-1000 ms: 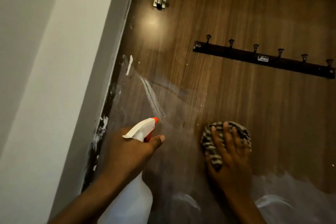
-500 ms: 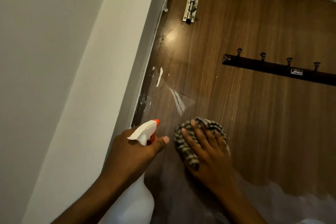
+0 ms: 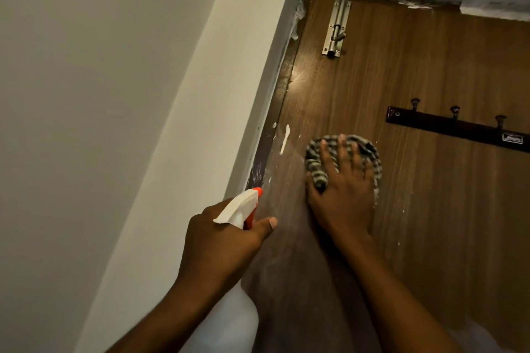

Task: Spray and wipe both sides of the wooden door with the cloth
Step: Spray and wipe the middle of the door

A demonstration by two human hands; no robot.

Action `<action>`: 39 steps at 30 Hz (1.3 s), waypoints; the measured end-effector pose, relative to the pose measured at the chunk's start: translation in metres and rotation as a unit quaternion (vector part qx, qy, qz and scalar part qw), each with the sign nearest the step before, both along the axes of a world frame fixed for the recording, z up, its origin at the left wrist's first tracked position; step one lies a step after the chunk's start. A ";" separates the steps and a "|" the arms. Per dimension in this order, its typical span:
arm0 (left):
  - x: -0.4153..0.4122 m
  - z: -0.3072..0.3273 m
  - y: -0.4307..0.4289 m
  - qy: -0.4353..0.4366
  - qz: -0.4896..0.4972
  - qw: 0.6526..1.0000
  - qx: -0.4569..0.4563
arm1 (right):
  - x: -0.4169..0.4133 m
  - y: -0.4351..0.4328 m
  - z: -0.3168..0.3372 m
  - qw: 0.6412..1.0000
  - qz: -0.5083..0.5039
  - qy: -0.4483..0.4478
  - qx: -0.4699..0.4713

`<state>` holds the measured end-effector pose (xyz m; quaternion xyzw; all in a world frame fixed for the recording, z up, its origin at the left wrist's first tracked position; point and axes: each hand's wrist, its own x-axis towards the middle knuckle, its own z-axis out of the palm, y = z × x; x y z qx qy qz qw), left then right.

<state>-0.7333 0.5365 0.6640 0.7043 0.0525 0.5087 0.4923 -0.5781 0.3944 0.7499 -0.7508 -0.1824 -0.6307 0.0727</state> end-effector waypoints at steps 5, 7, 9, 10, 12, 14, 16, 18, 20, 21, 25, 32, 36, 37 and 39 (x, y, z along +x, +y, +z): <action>-0.003 0.003 0.010 -0.016 0.018 1.000 -0.002 | 0.007 -0.001 -0.023 0.995 0.001 -0.010 -0.100; -0.005 0.004 0.012 -0.030 -0.001 0.999 0.012 | 0.011 -0.015 -0.062 0.984 0.000 -0.023 -0.179; -0.010 0.003 0.014 -0.038 -0.018 0.999 0.017 | 0.013 -0.031 -0.086 0.963 -0.013 -0.048 -0.266; -0.013 0.002 0.015 -0.040 -0.023 0.999 0.017 | 0.013 -0.036 -0.081 0.955 -0.012 -0.058 -0.292; -0.017 0.000 0.017 -0.039 -0.027 0.999 0.018 | 0.010 -0.029 -0.048 0.959 -0.016 -0.066 -0.274; -0.020 -0.003 0.019 -0.023 -0.031 0.999 0.014 | 0.005 0.002 -0.003 0.983 -0.022 -0.050 -0.176; -0.023 -0.008 0.019 -0.002 -0.038 0.999 0.009 | 0.000 0.039 0.027 0.996 -0.014 -0.019 -0.088; -0.027 -0.013 0.017 0.011 -0.035 0.999 0.009 | -0.001 0.064 0.027 0.997 0.003 -0.009 -0.081; -0.032 -0.018 0.016 0.014 -0.037 0.999 0.006 | 0.002 0.071 -0.001 0.989 0.015 -0.012 -0.145; -0.034 -0.020 0.016 0.010 -0.040 0.999 0.006 | 0.004 0.070 -0.022 0.983 0.020 -0.019 -0.183; -0.036 -0.026 0.010 0.025 -0.056 0.998 -0.001 | 0.011 0.038 -0.090 0.965 0.020 -0.025 -0.260; -0.042 -0.033 0.013 0.046 -0.082 0.996 0.001 | 0.006 0.020 -0.025 0.997 0.000 -0.001 -0.079; -0.045 -0.033 0.018 0.049 -0.085 0.995 -0.004 | 0.001 0.068 0.029 1.000 0.008 -0.011 -0.028; -0.047 -0.035 0.020 0.049 -0.081 0.996 0.001 | 0.000 0.075 0.028 0.999 0.008 -0.018 -0.037; -0.050 -0.037 0.022 0.038 -0.073 0.996 0.015 | 0.000 0.078 0.005 0.995 0.010 -0.022 -0.093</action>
